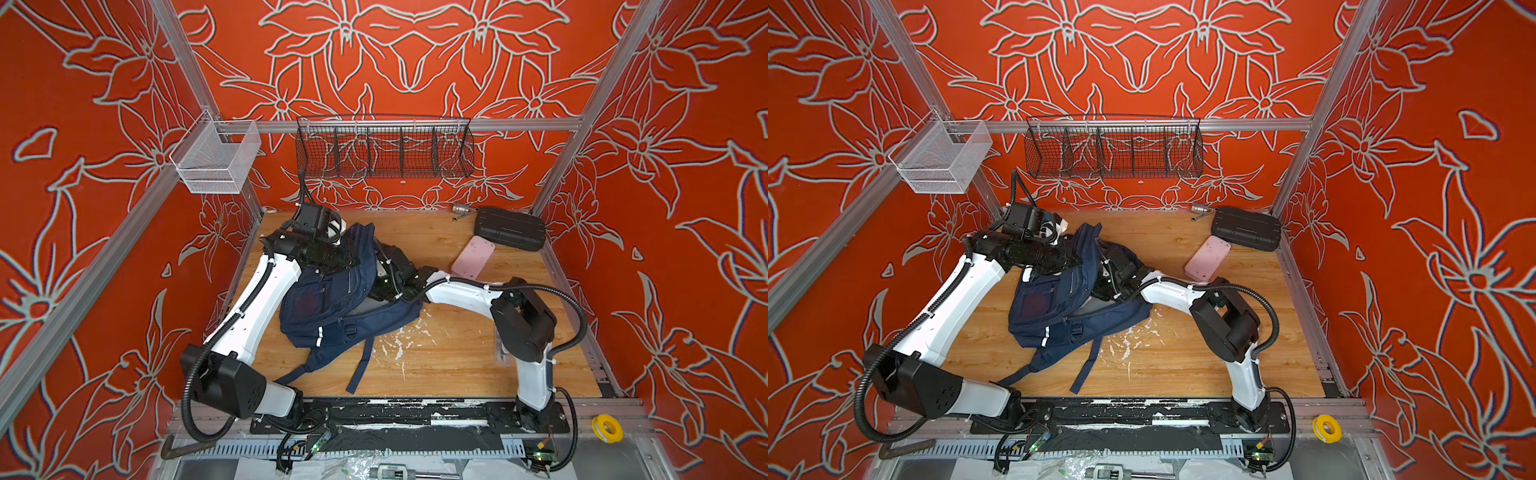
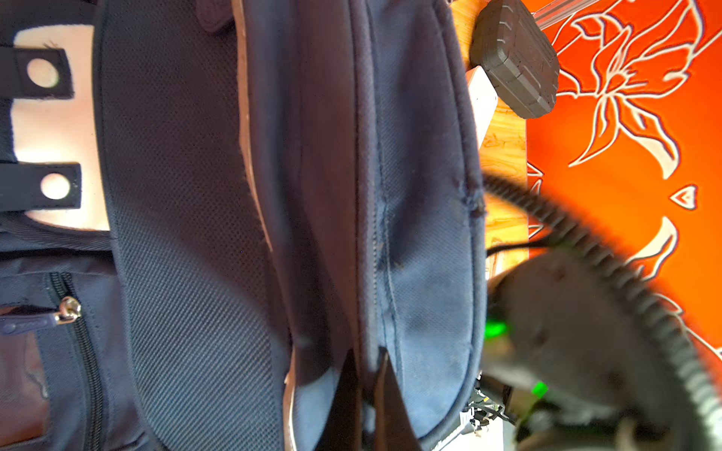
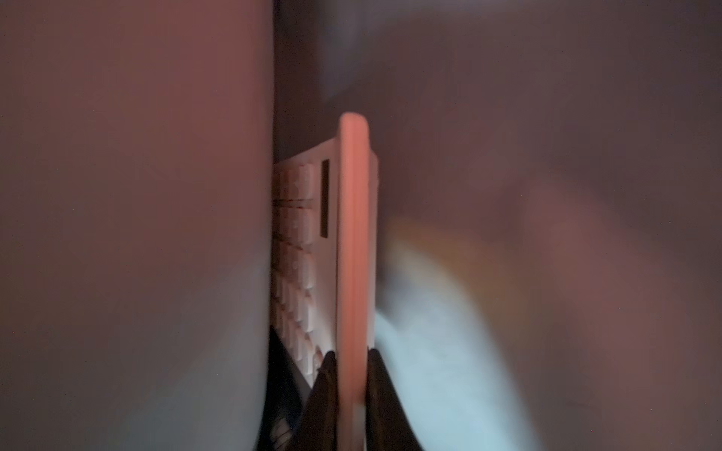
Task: Pack the student bag
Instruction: 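Insert the calculator into the backpack compartment and open the right gripper, then move the right gripper over the pink pencil case beside the black case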
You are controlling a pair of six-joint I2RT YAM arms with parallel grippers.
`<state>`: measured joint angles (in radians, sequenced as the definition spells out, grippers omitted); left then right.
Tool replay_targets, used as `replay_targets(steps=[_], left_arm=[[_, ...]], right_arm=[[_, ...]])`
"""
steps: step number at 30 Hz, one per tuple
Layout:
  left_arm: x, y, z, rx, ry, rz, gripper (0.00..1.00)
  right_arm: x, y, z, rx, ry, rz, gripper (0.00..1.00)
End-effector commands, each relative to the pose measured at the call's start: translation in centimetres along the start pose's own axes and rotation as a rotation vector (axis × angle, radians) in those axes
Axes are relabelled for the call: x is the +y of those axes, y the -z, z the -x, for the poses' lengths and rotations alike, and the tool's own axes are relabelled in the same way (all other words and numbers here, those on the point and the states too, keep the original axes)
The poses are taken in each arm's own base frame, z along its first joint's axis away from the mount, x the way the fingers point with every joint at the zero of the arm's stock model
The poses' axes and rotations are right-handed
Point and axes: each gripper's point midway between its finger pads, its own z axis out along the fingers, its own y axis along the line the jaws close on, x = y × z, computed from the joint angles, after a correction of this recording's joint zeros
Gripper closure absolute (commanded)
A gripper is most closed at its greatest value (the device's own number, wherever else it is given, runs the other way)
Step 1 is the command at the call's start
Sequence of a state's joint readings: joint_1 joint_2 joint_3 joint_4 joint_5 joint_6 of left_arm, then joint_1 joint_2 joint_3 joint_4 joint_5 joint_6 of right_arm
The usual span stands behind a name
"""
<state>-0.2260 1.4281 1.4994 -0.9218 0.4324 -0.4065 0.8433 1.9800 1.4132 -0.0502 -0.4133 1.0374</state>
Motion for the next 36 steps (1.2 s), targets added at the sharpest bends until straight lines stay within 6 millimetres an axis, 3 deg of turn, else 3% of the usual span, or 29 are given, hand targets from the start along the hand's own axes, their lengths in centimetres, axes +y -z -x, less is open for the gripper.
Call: replay_targets(steps=[1, 5, 7, 15, 27, 33, 36], left_arm=[[-2.4, 1.1, 2.0, -0.082, -0.078, -0.092, 1.0], [-2.1, 0.8, 1.7, -0.073, -0.071, -0.088, 1.0], [-2.0, 0.8, 1.5, -0.066, -0.069, -0.084, 1.0], [-0.9, 0.7, 0.3, -0.054, -0.07, -0.049, 1.0], [-0.3, -1.3, -0.8, 0.001, -0.037, -0.078, 1.0], [-0.1, -2.0, -1.5, 0.037, -0.02, -0.093, 1.0], [-0.1, -2.2, -1.7, 0.037, -0.013, -0.099, 1.0]], right_arm=[[3.8, -0.1, -0.7, 0.027, -0.004, 0.095, 0.78], [2.5, 0.6, -0.4, -0.032, 0.014, 0.042, 0.51], [2.6, 1.8, 0.3, -0.08, 0.051, 0.017, 0.44], [-0.3, 9.0, 1.9, -0.202, 0.152, -0.204, 0.13], [-9.9, 21.6, 3.0, -0.384, 0.21, -0.703, 0.03], [-16.5, 26.7, 6.3, -0.511, 0.076, -0.883, 0.03], [-19.4, 27.4, 8.3, -0.532, 0.001, -0.927, 0.03]])
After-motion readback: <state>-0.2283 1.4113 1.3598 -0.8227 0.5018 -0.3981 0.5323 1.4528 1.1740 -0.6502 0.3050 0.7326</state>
